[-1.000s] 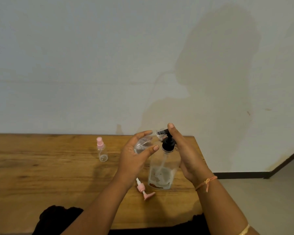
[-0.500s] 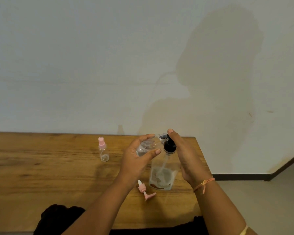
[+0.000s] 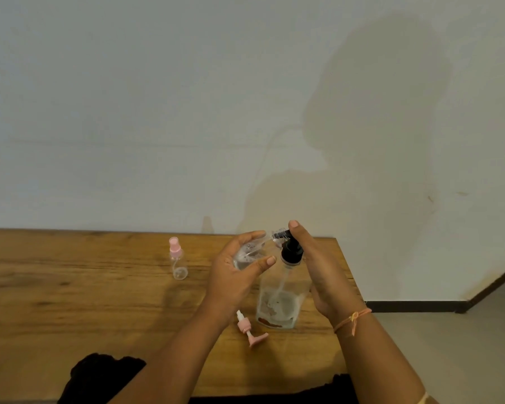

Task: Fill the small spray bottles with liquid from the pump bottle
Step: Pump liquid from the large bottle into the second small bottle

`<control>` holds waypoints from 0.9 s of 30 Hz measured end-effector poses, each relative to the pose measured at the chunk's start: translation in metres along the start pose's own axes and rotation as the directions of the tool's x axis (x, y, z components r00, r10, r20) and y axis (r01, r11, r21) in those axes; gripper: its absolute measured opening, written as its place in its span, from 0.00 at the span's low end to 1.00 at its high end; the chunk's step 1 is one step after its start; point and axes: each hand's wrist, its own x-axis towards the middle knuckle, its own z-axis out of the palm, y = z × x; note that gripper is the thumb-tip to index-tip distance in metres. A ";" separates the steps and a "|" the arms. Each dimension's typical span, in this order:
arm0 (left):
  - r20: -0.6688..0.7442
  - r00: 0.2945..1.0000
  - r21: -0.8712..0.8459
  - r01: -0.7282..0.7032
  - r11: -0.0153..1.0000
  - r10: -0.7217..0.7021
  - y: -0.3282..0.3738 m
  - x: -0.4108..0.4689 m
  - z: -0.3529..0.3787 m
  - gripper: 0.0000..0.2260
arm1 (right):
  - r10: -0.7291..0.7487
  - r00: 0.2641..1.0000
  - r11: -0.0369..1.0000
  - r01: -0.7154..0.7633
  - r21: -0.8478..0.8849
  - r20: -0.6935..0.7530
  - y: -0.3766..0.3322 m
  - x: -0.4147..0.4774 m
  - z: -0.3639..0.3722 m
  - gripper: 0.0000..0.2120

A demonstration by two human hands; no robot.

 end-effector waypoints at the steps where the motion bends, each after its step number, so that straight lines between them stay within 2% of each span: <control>1: 0.002 1.000 0.002 -0.001 1.000 0.001 0.000 0.000 0.000 0.17 | -0.002 1.000 1.000 0.002 0.006 -0.006 -0.001 0.000 0.000 0.12; 6: 0.008 1.000 -0.005 0.004 1.000 -0.004 0.002 -0.001 0.001 0.17 | -0.021 1.000 1.000 0.021 -0.013 -0.018 -0.001 0.001 -0.001 0.11; 14: -0.016 1.000 -0.018 -0.024 1.000 0.023 0.008 0.001 0.003 0.18 | -0.067 0.997 0.998 0.067 -0.003 0.033 -0.001 0.001 -0.003 0.21; 19: 0.005 1.000 -0.033 -0.018 0.999 0.018 0.008 0.000 0.002 0.20 | -0.031 1.000 0.999 0.031 -0.024 0.003 -0.001 -0.001 0.001 0.14; 23: 0.006 1.000 -0.098 0.026 0.995 -0.026 0.006 -0.001 0.002 0.18 | -0.029 1.000 0.998 0.028 -0.057 -0.013 -0.002 -0.003 0.003 0.14; 27: 0.003 0.999 -0.090 0.038 0.995 -0.038 0.005 -0.002 0.001 0.17 | -0.044 0.999 0.994 0.044 -0.098 0.001 -0.003 -0.005 0.004 0.14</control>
